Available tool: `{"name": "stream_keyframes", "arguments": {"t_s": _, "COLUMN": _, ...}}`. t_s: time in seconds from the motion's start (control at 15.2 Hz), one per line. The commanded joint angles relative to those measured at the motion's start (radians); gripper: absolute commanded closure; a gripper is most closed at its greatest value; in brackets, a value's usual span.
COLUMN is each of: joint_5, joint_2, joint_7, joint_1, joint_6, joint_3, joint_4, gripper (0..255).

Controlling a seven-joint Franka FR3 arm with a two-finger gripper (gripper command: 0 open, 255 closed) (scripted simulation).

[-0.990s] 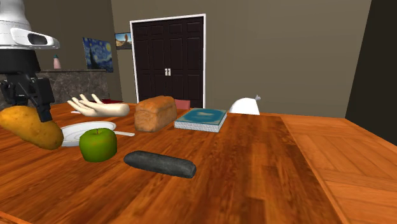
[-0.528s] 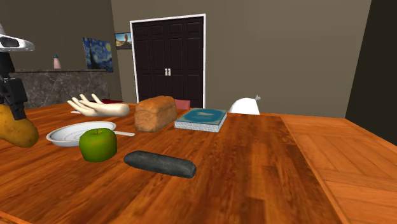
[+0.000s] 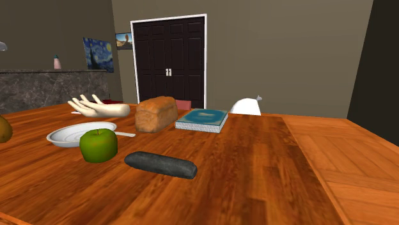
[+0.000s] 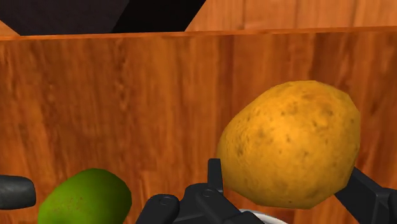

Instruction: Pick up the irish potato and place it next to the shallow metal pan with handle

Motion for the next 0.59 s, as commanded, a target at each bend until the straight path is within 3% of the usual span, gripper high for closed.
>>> {"name": "stream_keyframes", "arguments": {"t_s": 0.0, "joint_5": -0.075, "joint_2": 0.087, "joint_7": 0.102, "joint_1": -0.011, "joint_6": -0.001, "joint_3": 0.068, "joint_4": 0.055, "gripper": 255}}
{"name": "stream_keyframes", "arguments": {"t_s": 0.13, "joint_5": -0.171, "joint_2": 0.185, "joint_7": 0.206, "joint_1": -0.006, "joint_6": -0.016, "joint_3": 0.118, "joint_4": 0.116, "gripper": 255}}
{"name": "stream_keyframes", "arguments": {"t_s": 0.53, "joint_5": -0.242, "joint_2": 0.251, "joint_7": 0.260, "joint_1": 0.011, "joint_6": 0.056, "joint_3": 0.114, "joint_4": 0.070, "gripper": 255}}
